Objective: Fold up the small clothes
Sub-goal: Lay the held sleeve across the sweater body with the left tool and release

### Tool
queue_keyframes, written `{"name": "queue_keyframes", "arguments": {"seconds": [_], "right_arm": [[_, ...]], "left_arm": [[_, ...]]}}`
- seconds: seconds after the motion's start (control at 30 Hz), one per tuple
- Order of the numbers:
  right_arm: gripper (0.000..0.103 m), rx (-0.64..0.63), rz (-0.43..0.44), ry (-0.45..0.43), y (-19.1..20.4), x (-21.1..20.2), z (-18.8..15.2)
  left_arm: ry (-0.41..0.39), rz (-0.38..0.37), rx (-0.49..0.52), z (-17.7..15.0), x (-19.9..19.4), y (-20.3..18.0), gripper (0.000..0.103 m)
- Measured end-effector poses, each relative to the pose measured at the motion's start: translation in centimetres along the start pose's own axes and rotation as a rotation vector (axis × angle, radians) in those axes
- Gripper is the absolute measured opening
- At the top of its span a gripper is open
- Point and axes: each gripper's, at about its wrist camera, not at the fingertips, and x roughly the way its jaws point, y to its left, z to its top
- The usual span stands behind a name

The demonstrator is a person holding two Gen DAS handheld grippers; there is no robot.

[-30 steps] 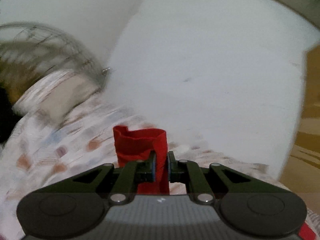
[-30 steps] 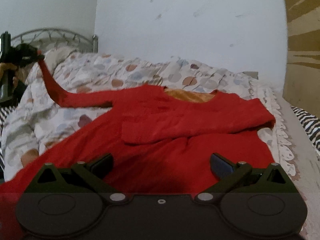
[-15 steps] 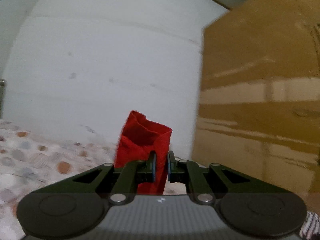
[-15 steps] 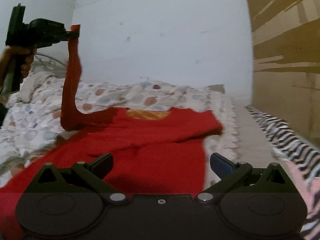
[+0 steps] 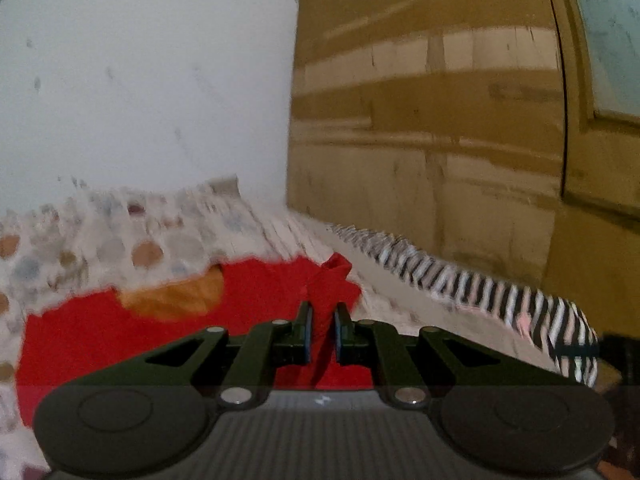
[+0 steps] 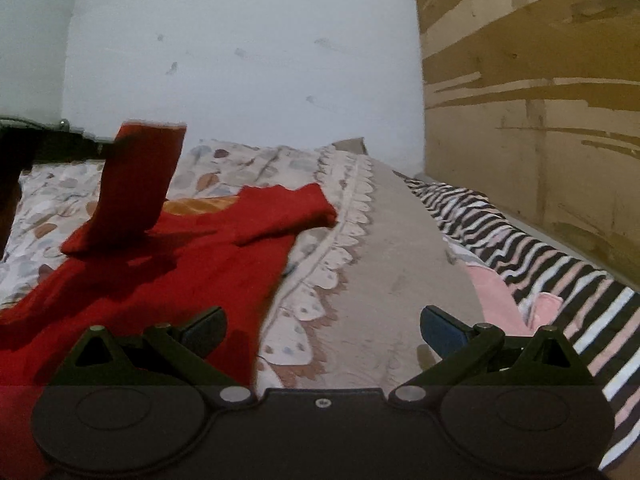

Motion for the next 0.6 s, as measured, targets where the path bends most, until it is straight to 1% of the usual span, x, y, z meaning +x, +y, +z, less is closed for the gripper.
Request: {"name": "queue_keyframes", "arguments": {"seconds": [0.13,0.17,0.23,0.27,0.3,0.37,0.4,0.43,0.47,0.5,0.57,0.6], "right_arm": [[0.103,0.003,-0.008,-0.003,0.0,0.1,0.0],[0.103,0.003,-0.006,-0.003,0.1,0.2,0.1],[0.103,0.001,-0.001,-0.001,0.4,0.4,0.1],[0.103,0.0,0.003,-0.001,0.6,0.4,0.1],[0.103,-0.003,0.008,0.0,0.7,0.5,0.2],[0.103,-0.011,0.016,-0.001,1.2,0.6,0.2],[0.103,-0.017,0.021,-0.002,1.4,0.7,0.3],[0.103,-0.022,0.025,-0.003,1.6,0.7,0.3],[0.103,-0.028,0.03,-0.003,1.8,0.8,0.4],[0.103,-0.034,0.035,-0.002,2.0,0.8,0.4],[0.103,-0.048,0.048,-0.002,2.4,0.9,0.5],[0.103,-0.053,0.054,-0.004,2.5,0.9,0.5]], "left_arm": [[0.071,-0.014,-0.013,-1.8,0.3,0.3,0.014],[0.087,-0.015,-0.023,-1.8,0.4,0.4,0.019],[0.115,-0.014,-0.043,-2.2,0.2,0.6,0.042],[0.117,-0.003,-0.046,-2.3,-0.1,0.7,0.061],[0.11,0.011,-0.047,-2.4,-0.7,0.7,0.068],[0.109,0.021,-0.044,-2.5,-1.5,0.8,0.072],[0.119,0.027,-0.044,-2.6,-1.9,1.0,0.078],[0.132,0.048,-0.047,-2.7,-2.4,1.2,0.083],[0.146,0.081,-0.045,-2.9,-2.9,1.5,0.09],[0.161,0.111,-0.037,-3.0,-3.4,1.8,0.092],[0.199,0.181,0.007,-3.6,-4.5,2.8,0.093],[0.215,0.232,0.041,-4.1,-5.1,3.4,0.095]]}}
